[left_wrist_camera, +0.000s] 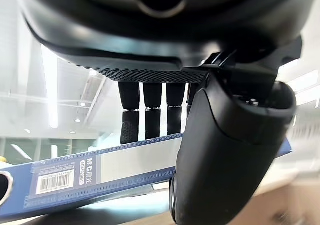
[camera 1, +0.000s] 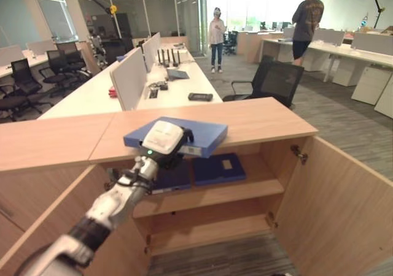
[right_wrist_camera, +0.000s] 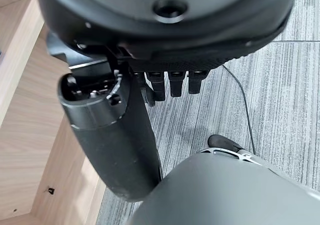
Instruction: Put the empty folder in the office cabinet
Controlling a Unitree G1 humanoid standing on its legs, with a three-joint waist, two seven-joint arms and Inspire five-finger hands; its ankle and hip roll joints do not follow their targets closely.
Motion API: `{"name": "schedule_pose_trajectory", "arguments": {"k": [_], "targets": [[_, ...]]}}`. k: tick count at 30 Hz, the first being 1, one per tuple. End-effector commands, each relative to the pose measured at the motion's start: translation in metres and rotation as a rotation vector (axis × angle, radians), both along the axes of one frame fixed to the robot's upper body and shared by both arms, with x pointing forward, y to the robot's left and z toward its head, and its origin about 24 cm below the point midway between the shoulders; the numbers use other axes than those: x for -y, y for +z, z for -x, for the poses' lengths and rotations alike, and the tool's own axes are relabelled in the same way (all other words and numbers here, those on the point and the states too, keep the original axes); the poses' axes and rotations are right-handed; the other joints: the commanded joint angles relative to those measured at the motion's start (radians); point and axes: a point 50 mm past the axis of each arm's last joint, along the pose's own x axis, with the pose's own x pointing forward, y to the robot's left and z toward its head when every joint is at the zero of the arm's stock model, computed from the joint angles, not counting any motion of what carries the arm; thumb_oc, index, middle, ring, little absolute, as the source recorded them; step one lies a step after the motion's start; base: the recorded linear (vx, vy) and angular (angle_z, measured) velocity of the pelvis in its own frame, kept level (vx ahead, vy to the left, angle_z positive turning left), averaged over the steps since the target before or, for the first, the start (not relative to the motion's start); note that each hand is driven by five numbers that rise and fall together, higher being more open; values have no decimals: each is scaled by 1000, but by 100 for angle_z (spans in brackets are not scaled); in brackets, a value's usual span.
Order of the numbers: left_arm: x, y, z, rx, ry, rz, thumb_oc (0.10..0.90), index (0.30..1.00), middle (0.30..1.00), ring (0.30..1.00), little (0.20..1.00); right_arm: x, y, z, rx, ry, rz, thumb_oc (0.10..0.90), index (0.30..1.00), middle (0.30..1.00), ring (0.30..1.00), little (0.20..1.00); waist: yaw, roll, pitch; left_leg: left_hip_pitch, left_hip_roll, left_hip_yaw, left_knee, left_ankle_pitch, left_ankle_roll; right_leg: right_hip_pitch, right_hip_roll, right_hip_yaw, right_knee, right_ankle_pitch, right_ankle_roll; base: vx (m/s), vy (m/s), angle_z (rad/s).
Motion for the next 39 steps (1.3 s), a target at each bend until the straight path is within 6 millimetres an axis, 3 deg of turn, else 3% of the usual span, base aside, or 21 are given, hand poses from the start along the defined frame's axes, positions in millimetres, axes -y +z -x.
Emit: {"name": "schedule_pose_trajectory", "arguments": {"k": [1,5,6,7,9,10,11,12,13,14,16,21,22,24,29,31,32,35,39], "targets": [[14,73,2,217,-161,260,400,300,300,300,300,-21,-4,1,-12,29,-34,800,900,900,900,900,3,-38,35,57,-88,-87,-2,-147,44,-4,73,-8,8,-51,-16,8,5,4],[30,79,38,31,-393,592,400,300,300,300,300,-21,-4,2,-20,-1,-36,800,900,900,900,900,14,-38,42,53,-89,-92,-2,-143,46,-6,71,-16,8,-45,-17,0,2,1],[34,79,43,-69,-474,705,400,300,300,300,300,-21,-4,2,-25,-17,-45,800,900,900,900,900,16,-36,42,52,-89,-93,-2,-142,46,-7,71,-18,8,-45,-16,0,0,0],[37,72,48,-312,-601,923,400,300,300,300,300,-22,-3,-6,-2,-83,-88,800,900,900,900,900,20,-34,47,53,-89,-97,-2,-142,47,-4,70,-19,8,-44,-17,0,9,5],[36,73,48,-316,-603,924,400,300,300,300,300,-22,-3,-6,-3,-83,-88,800,900,900,900,900,20,-34,45,52,-89,-97,-2,-142,47,-6,70,-19,8,-44,-17,1,5,5],[34,67,56,-519,-717,1149,400,300,300,300,300,-26,3,-30,86,-110,-153,800,900,900,900,900,26,-35,50,53,-88,-97,-2,-140,47,-6,68,-20,8,-42,-17,-4,3,4],[38,61,58,-624,-764,1242,400,300,300,300,300,-33,7,-42,138,-97,-196,800,900,900,900,900,29,-36,53,51,-87,-97,-2,-138,47,-7,68,-20,8,-41,-17,0,0,0],[41,59,61,-698,-817,1311,400,300,300,300,300,-38,12,-56,200,-92,-239,800,900,900,900,900,31,-39,56,51,-87,-97,-2,-137,47,-8,68,-19,8,-40,-18,0,0,0],[41,59,61,-698,-817,1312,400,300,300,300,300,-37,12,-55,199,-92,-239,800,900,900,900,900,30,-39,56,51,-87,-96,-2,-137,47,-8,68,-19,8,-40,-18,0,0,0],[44,55,68,-802,-887,1418,400,300,300,300,300,-44,29,-81,344,-69,-328,800,900,900,900,900,32,-44,62,47,-87,-95,-2,-135,47,-11,69,-16,8,-39,-18,0,0,0],[44,50,72,-859,-912,1487,400,300,300,300,300,-46,51,-103,501,-67,-416,800,900,900,900,900,31,-48,64,45,-86,-92,-2,-133,46,-13,69,-14,8,-38,-16,-15,-7,-9],[32,38,76,-856,-839,1573,400,300,300,300,300,-27,109,-133,844,-146,-561,800,900,900,900,900,22,-49,60,41,-85,-90,-2,-132,48,-18,68,-15,8,-38,-14,-2,3,-3],[32,38,76,-857,-839,1574,400,300,300,300,300,-27,109,-133,844,-146,-561,800,900,900,900,900,22,-48,59,41,-85,-90,-2,-132,48,-18,68,-15,8,-38,-14,0,0,0],[18,28,80,-834,-739,1603,400,300,300,300,300,-13,132,-137,975,-220,-604,800,900,900,900,900,19,-48,56,39,-85,-91,-2,-133,51,-22,66,-16,8,-37,-16,0,0,0],[6,22,85,-815,-657,1589,400,300,300,300,300,1,147,-135,1045,-228,-579,800,900,900,900,900,19,-49,54,38,-84,-92,-2,-134,52,-24,67,-18,8,-37,-16,0,0,0],[-10,17,90,-769,-547,1536,400,300,300,300,300,18,165,-136,1117,-163,-474,800,900,900,900,900,20,-50,54,36,-86,-93,-2,-135,55,-25,67,-18,8,-37,-17,0,0,0],[-10,17,90,-769,-546,1536,400,300,300,300,300,18,165,-135,1116,-162,-473,800,900,900,900,900,19,-50,54,36,-86,-93,-2,-135,55,-25,67,-18,8,-37,-17,0,0,0],[-38,7,101,-695,-332,1429,400,300,300,300,300,48,187,-138,1181,-62,-238,800,900,900,900,900,28,-49,58,37,-84,-96,-2,-141,57,-22,69,-18,8,-41,-19,0,0,0],[-64,0,111,-632,-154,1321,400,300,300,300,300,72,205,-141,1203,24,-14,800,900,900,900,900,34,-50,57,29,-85,-99,-2,-139,61,-29,68,-19,8,-41,-20,0,0,0]]}}
